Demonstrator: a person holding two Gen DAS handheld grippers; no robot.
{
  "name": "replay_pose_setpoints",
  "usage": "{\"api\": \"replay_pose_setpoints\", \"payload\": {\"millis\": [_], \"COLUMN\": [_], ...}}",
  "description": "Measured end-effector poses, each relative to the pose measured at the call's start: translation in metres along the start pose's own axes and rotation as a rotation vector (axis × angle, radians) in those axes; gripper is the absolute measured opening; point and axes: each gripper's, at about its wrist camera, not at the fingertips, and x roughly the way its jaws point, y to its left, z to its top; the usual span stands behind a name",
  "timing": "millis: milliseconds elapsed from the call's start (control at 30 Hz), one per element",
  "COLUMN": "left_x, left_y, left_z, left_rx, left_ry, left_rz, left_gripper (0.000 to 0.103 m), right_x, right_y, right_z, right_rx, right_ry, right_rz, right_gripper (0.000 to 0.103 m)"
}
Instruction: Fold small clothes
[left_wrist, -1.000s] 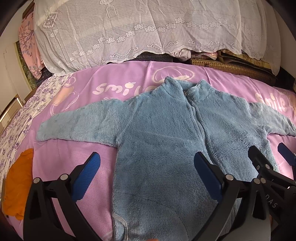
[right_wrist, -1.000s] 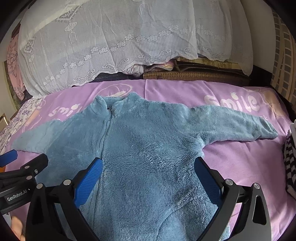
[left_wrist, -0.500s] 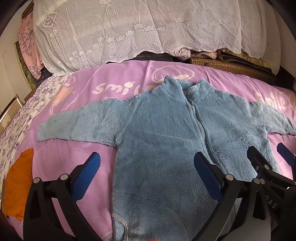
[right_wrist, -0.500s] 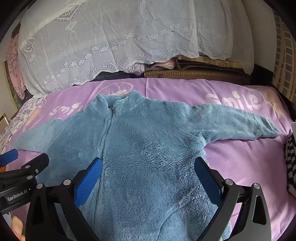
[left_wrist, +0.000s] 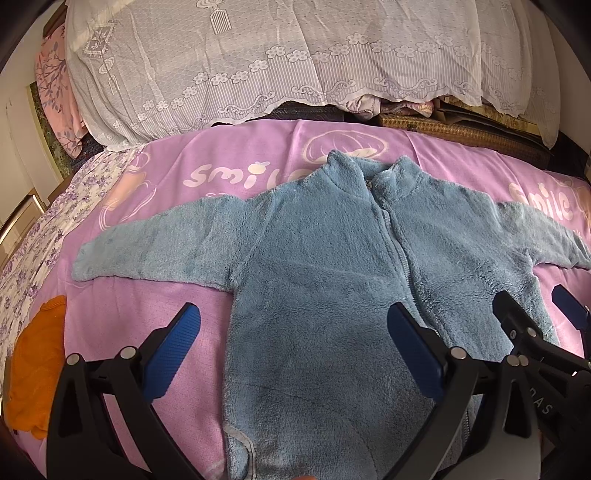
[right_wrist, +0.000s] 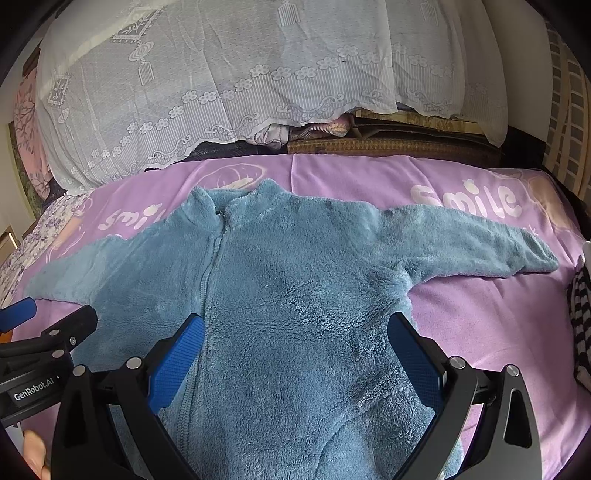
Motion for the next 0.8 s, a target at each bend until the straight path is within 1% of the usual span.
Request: {"api": "replay_pose_setpoints", "payload": {"millis": [800], "left_x": [0.0039], "left_y": [-0.0034], "left_z": [-0.0027], "left_rx": [0.004], "left_ry": [0.009], "left_rz": [-0.005], "left_gripper": [0.099], "right_x": [0.0055], "right_y": [0.0004], "right_z": [-0.0028], "right_rx": [-0.004], "right_ry": [0.008], "right_rz": [-0.011], "right_gripper": [0.100]}}
